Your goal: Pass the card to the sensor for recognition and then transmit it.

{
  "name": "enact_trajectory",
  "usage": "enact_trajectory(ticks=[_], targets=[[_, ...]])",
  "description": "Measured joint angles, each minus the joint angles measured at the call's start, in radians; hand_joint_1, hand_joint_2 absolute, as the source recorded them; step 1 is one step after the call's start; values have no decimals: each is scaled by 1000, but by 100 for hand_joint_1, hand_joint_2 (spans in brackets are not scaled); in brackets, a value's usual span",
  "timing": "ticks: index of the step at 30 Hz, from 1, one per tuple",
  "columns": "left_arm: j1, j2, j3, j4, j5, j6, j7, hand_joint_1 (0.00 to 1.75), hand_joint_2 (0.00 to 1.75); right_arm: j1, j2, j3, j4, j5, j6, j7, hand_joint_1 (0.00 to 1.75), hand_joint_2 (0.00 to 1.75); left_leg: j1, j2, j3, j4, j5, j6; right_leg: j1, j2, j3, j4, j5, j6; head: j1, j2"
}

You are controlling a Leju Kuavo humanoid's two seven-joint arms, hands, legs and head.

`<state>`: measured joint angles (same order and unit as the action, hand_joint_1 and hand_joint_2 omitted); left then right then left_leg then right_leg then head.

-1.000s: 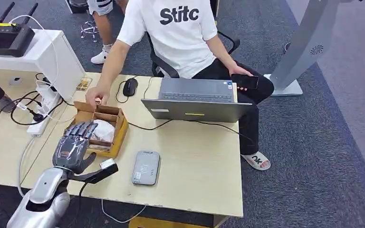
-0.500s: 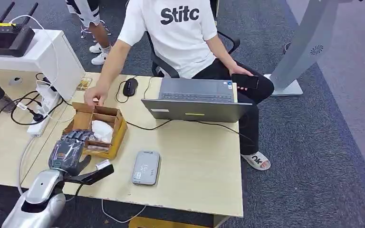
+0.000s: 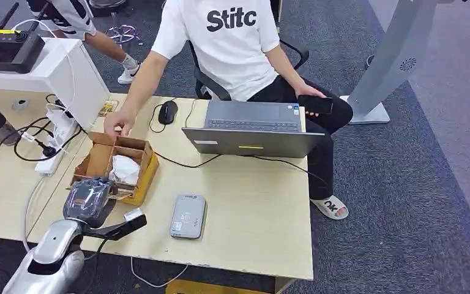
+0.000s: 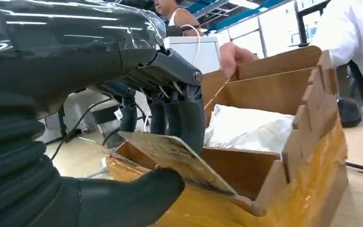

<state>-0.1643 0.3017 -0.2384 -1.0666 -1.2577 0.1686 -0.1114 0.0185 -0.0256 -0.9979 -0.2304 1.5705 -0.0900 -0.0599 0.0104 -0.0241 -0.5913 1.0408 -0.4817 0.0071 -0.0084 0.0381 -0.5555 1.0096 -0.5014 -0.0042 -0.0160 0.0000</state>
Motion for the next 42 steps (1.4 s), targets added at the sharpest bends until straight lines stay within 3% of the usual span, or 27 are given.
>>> enact_trajectory(ticks=[2,3,8,26,36,39,42], targets=[[-3,-1,-3,0,0,3,-5,120,175,0,0,0,0,0,0,0,0,175,0,0,0,0,0,0,0,0,0,0,0,0,0,0],[-4,-1,-5,0,0,3,-6,141,175,0,0,0,0,0,0,0,0,175,0,0,0,0,0,0,0,0,0,0,0,0,0,0],[-9,-1,-13,0,-2,9,-6,175,175,0,0,0,0,0,0,3,0,175,0,0,0,0,0,0,0,0,0,0,0,0,0,0],[-7,26,-15,-10,2,39,9,175,175,1,-5,0,0,0,5,-5,0,175,0,0,0,0,0,0,0,0,0,0,0,0,0,0],[13,231,70,-240,80,-17,24,175,175,11,-5,-11,0,0,-2,-6,0,175,2,0,-1,-1,1,-2,2,1,0,1,0,-1,0,0],[22,325,173,-330,140,-72,7,175,175,18,-5,-20,0,0,-2,-12,0,175,2,1,-1,-1,1,-2,2,1,-1,1,0,-1,-1,0],[40,370,262,-383,123,-84,-2,175,175,19,-5,-21,0,0,-1,-17,0,175,2,0,-1,-1,1,-2,2,0,-1,1,0,-2,-1,0]])
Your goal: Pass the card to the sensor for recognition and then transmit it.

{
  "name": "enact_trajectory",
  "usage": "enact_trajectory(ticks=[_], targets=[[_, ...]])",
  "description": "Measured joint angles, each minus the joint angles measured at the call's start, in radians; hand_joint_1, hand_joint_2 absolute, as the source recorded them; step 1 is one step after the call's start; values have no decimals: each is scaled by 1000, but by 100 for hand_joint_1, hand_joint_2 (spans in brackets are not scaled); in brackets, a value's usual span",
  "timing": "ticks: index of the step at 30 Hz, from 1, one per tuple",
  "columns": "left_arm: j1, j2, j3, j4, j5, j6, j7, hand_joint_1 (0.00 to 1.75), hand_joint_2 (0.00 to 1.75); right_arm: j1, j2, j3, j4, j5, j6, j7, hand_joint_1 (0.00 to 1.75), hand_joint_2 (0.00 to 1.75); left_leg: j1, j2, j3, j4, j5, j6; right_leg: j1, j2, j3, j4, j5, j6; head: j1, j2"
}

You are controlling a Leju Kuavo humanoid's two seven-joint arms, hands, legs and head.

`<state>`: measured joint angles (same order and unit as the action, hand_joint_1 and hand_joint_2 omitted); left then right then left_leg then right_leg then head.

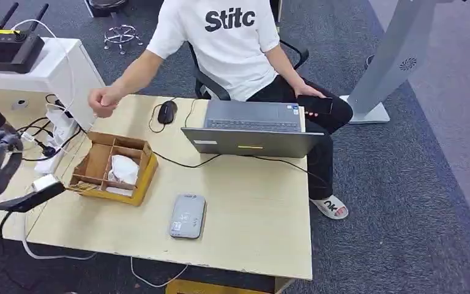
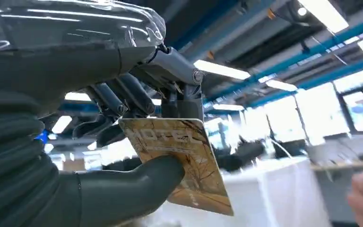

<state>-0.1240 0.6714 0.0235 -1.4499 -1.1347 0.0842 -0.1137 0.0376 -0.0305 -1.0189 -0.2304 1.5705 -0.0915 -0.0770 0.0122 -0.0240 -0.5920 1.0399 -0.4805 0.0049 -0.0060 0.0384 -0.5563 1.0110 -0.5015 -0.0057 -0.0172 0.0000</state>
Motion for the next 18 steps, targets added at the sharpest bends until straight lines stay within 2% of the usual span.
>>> enact_trajectory(ticks=[3,8,10,12,15,18], targets=[[38,28,57,-21,-74,35,15,175,175,0,0,0,0,0,0,-1,0,175,0,0,0,0,0,0,0,0,0,0,0,0,1,0],[46,33,81,-23,-91,53,18,175,175,1,0,0,0,0,0,-1,0,175,0,0,0,0,0,0,0,0,0,0,0,0,1,0],[73,63,100,-22,-290,107,96,175,175,-1,0,1,0,0,0,-9,0,175,0,0,0,0,0,0,0,0,0,0,0,0,1,0],[72,68,100,17,-391,169,142,175,175,-2,0,2,0,0,0,-18,0,175,0,0,0,0,0,0,0,-1,0,0,0,0,2,0],[31,96,49,128,-402,257,272,175,175,-6,0,2,2,0,0,-33,0,175,0,-1,0,0,0,0,0,-1,-2,-1,0,0,1,0],[-71,100,-73,250,-402,323,340,175,175,-16,-1,2,2,0,-2,-15,0,175,0,-6,0,0,2,-1,-1,-6,-1,-1,0,0,0,0]])
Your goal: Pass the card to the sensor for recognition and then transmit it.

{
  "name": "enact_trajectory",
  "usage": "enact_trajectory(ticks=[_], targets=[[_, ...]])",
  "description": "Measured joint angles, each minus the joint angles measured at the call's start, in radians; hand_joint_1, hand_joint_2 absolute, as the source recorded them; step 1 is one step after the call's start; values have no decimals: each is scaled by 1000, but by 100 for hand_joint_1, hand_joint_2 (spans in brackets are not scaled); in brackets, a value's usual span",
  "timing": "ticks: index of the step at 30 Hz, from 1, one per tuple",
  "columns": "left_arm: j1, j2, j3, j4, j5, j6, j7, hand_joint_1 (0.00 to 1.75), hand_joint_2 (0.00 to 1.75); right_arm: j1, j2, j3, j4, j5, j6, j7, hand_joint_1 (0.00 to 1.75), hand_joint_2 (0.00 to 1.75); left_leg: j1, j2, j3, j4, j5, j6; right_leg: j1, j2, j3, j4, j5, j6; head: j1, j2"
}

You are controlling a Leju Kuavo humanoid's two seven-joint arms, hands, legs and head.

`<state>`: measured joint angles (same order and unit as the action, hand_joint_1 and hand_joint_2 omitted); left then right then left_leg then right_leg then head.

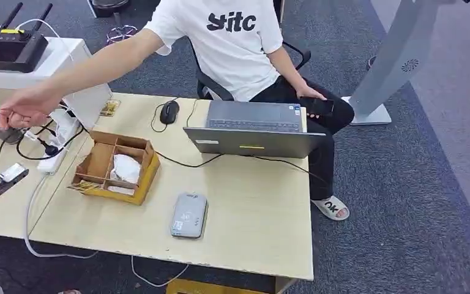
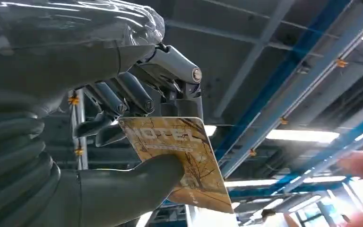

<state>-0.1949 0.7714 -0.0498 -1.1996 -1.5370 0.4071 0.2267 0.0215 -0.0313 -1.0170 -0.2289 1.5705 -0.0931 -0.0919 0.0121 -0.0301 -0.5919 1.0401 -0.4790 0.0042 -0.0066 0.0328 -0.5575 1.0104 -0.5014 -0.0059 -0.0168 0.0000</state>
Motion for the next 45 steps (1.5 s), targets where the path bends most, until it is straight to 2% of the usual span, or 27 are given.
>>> enact_trajectory(ticks=[2,5,9,16,17,19,20,21,24,33,42,45], targets=[[-95,-16,-128,92,0,27,27,175,175,-9,-1,0,0,0,1,21,0,175,0,-2,0,0,1,0,0,-2,1,0,1,0,0,0],[-213,-53,-294,196,0,31,55,175,175,-20,-6,3,0,0,2,30,0,175,-1,-2,0,0,3,0,0,-3,3,0,2,-1,1,0],[-307,-90,-419,280,0,42,59,175,175,-20,-10,3,0,0,3,32,0,175,-1,1,-1,1,3,0,-1,1,1,0,4,1,0,0],[-446,-198,-617,402,0,27,59,175,175,-27,-11,8,2,0,17,26,0,175,-1,0,-1,1,3,1,-2,1,1,0,4,1,0,0],[-458,-211,-634,408,0,27,59,127,175,-27,-11,8,2,0,17,26,0,175,-1,0,-1,1,3,1,-2,1,1,0,4,1,0,0],[-477,-233,-659,430,-1,28,60,127,175,-28,-13,9,2,0,17,22,0,175,-1,1,-1,1,3,1,-2,2,1,0,4,1,0,0],[-485,-241,-669,437,0,32,62,0,175,-27,-13,9,3,0,16,22,0,175,-1,2,-1,1,3,1,-2,3,1,0,4,1,0,0],[-491,-249,-678,443,0,44,70,0,0,-27,-14,9,3,0,15,22,0,175,-1,2,-1,1,3,1,-2,3,1,0,4,1,0,0],[-499,-265,-697,456,0,72,100,0,0,-27,-16,9,3,0,15,22,0,175,-1,2,-1,1,3,1,-1,3,0,0,4,1,0,0],[-514,-287,-726,482,0,78,143,0,0,-26,-17,9,3,0,15,26,0,175,-1,2,-1,1,3,0,-1,3,0,0,4,1,0,0],[-516,-287,-727,491,0,82,143,0,0,-26,-17,9,4,0,15,26,0,175,-1,2,-2,1,3,0,-1,3,0,0,4,1,0,0],[-515,-287,-726,490,0,112,114,0,0,-26,-17,9,4,0,15,22,0,175,-1,2,-2,1,3,0,-1,3,0,0,4,1,0,0]])
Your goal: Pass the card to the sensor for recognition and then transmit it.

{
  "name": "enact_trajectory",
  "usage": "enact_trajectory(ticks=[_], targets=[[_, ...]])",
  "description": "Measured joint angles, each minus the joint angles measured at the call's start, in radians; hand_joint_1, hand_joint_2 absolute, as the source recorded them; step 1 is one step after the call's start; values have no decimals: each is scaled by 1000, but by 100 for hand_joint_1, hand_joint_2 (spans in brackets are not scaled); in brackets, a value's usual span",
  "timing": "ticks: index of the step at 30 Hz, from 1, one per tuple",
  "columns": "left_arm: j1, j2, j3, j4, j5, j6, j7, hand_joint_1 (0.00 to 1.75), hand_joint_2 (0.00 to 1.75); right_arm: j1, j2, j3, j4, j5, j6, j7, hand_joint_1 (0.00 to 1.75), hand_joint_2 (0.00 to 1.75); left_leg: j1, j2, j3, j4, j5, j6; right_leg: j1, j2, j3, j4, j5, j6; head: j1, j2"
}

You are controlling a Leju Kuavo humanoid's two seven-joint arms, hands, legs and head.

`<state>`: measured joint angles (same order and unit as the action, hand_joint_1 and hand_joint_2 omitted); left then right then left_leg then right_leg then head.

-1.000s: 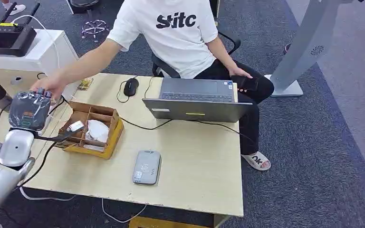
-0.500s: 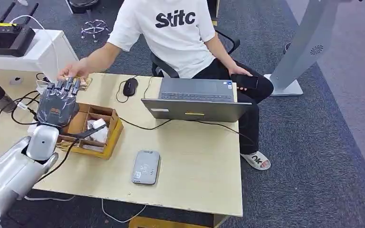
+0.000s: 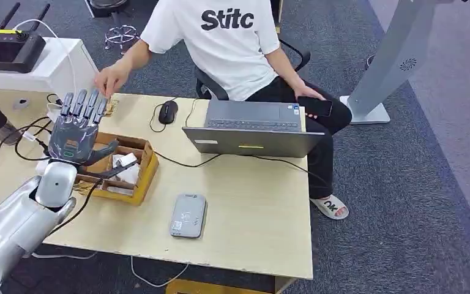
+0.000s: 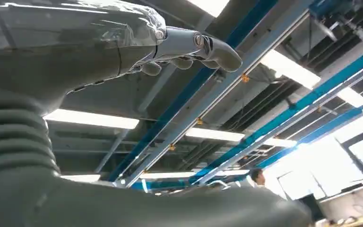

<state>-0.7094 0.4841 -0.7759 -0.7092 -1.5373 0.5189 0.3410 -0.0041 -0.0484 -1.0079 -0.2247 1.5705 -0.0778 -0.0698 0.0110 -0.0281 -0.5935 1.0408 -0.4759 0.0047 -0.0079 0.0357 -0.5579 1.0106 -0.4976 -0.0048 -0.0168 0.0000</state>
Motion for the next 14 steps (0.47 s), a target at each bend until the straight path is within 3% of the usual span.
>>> enact_trajectory(ticks=[4,7,8,11,14], targets=[[58,-48,83,-59,15,112,-135,0,0,2,0,0,3,0,2,4,0,175,0,-1,0,0,0,0,-1,-1,0,0,0,0,0,0],[151,-129,187,-179,60,136,-236,0,0,2,0,0,4,-4,3,10,0,175,-3,0,0,0,-1,1,-2,0,0,-1,0,0,1,0],[191,-164,221,-226,57,138,-260,0,175,5,0,-2,5,-6,3,11,0,175,-3,0,-1,0,-1,1,-3,0,0,-1,-1,1,1,0],[309,-234,290,-381,36,154,-257,0,175,10,3,-9,5,-9,-2,7,0,175,-3,2,-1,0,-3,3,-3,3,0,-1,-1,1,1,0],[390,-240,360,-524,3,174,-177,0,175,21,6,-15,5,-5,-12,4,0,175,-3,3,-1,0,-3,3,-3,3,-1,-1,-1,1,1,0]])
